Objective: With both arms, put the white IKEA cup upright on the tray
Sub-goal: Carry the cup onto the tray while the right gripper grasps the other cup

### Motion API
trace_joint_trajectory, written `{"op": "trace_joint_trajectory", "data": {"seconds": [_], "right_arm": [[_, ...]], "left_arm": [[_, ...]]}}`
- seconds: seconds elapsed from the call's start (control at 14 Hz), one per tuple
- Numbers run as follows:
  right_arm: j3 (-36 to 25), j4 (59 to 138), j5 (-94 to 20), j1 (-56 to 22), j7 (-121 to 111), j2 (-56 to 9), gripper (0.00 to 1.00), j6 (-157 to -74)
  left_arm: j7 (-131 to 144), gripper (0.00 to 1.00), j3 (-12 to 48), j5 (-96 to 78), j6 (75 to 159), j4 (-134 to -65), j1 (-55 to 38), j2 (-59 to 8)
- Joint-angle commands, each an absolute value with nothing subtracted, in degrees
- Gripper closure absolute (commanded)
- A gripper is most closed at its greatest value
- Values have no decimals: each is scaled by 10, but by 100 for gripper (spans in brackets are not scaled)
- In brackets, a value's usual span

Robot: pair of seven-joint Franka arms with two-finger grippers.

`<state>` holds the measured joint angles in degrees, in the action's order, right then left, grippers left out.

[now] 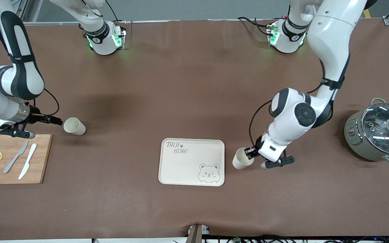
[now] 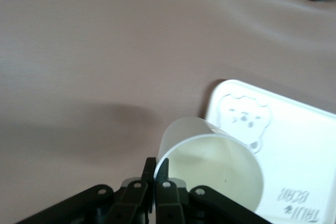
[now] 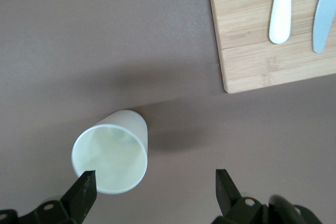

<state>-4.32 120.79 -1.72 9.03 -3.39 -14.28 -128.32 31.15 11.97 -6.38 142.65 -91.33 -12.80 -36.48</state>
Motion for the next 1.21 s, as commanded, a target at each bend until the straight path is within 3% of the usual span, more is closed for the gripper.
{"op": "trace_joint_trajectory", "data": {"seconds": [0.0, 0.14, 0.57, 0.64, 0.71, 0.79, 0.86, 1.14], "right_arm": [[-34, 1223, -26, 100, -40, -154, 3, -1316], [-34, 1223, -37, 100, -40, -164, 20, -1328], [-32, 1239, -53, 93, -40, -178, 51, -1349], [-32, 1244, -54, 91, -40, -178, 64, -1351], [-32, 1245, -54, 91, -40, -178, 79, -1352], [-32, 1245, -54, 90, -40, -178, 90, -1352], [-32, 1245, -54, 90, -40, -178, 99, -1351], [-32, 1225, -54, 64, -33, -174, 100, -1313]], "left_arm": [[349, 100, 114, -74, 1422, -834, -158, -416], [378, 100, 101, -74, 1422, -810, -190, -443], [464, 100, 54, -74, 1424, -778, -268, -482], [467, 93, 54, -73, 1424, -779, -269, -482], [468, 54, 54, -74, 1424, -779, -269, -482], [467, 1, 53, -66, 1424, -779, -270, -481], [468, 0, 54, -63, 1424, -779, -271, -481], [472, 0, 54, -63, 1421, -776, -267, -462]]}}
